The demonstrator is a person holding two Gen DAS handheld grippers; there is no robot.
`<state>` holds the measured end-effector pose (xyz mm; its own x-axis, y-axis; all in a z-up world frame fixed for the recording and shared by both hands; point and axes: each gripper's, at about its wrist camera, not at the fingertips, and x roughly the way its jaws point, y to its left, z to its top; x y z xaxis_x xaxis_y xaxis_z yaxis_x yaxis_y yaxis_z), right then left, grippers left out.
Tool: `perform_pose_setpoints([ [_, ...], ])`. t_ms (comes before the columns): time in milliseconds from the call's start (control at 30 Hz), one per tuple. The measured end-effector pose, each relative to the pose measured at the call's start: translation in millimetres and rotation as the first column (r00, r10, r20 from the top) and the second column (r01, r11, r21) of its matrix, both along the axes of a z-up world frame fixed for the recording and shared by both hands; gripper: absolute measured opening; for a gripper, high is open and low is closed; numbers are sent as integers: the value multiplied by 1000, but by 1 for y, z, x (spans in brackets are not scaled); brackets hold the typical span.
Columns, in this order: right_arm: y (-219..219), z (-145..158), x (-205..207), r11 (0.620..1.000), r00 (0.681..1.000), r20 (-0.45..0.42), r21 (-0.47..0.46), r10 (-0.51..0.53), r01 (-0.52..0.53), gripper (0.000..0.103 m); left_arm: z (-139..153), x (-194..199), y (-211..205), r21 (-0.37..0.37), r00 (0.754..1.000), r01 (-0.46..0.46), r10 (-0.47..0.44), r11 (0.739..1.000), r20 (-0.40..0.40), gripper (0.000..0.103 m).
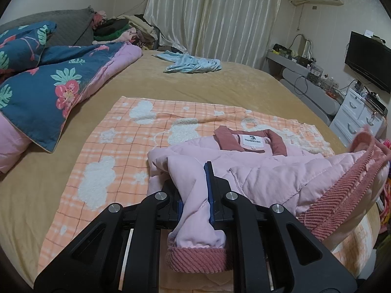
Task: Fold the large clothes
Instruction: 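Lay the hem over the folded sleeves and open both tools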
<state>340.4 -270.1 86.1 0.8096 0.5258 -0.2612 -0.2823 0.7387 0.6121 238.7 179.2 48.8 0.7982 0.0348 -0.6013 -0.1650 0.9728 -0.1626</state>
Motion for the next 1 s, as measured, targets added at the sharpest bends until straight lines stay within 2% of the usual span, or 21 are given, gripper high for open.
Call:
perform_pose_setpoints([
  [33,2,-2,-1,1000,1000,-2,-27,-6,6,94,-1,2,1,-2,1000,-2,2,1000,-1,7],
  [100,12,-14,-3,989,999,-24,-143,-36,33,95,-5,6,2,-5,1000,-6,6,1000,-3,8],
  [133,21,-25,-3,972,997,-46,-230,-56,44,95,-5,8,2,-5,1000,-7,7,1000,-4,9],
  [200,35,-50,0,939,993,-87,-342,-80,45,95,-7,10,1,-7,1000,-9,9,1000,-1,12],
  [300,53,-95,7,899,981,-174,-437,-92,6,95,-6,8,-1,-19,1000,-4,4,1000,3,21],
  [400,63,-122,17,890,962,-259,-455,-84,-45,95,-2,4,-5,-21,1000,3,-3,1000,13,29],
  [467,65,-124,16,876,968,-235,-481,-91,-35,95,2,0,-6,-39,1000,6,-5,999,29,36],
  [500,64,-122,15,877,971,-225,-479,-85,-34,95,4,0,-7,-45,999,8,-7,999,35,41],
  [567,62,-121,14,887,974,-212,-461,-78,-30,95,9,-4,-11,-55,999,14,-12,998,51,46],
  [633,59,-120,11,889,976,-201,-458,-79,-22,95,15,-8,-15,-62,998,25,-21,998,66,63],
  [767,62,-107,2,878,984,-157,-478,-79,-5,95,28,-18,-22,-69,995,39,-32,997,96,70],
  [867,64,-95,-9,877,991,-115,-481,-71,7,95,36,-25,-24,-69,993,38,-30,997,117,82],
  [900,64,-93,-11,877,992,-105,-481,-65,7,95,41,-31,-25,-57,990,31,-23,998,139,90],
  [1000,66,-87,-17,873,995,-82,-488,-58,10,96,56,-41,-30,9,984,11,-13,1000,179,93],
])
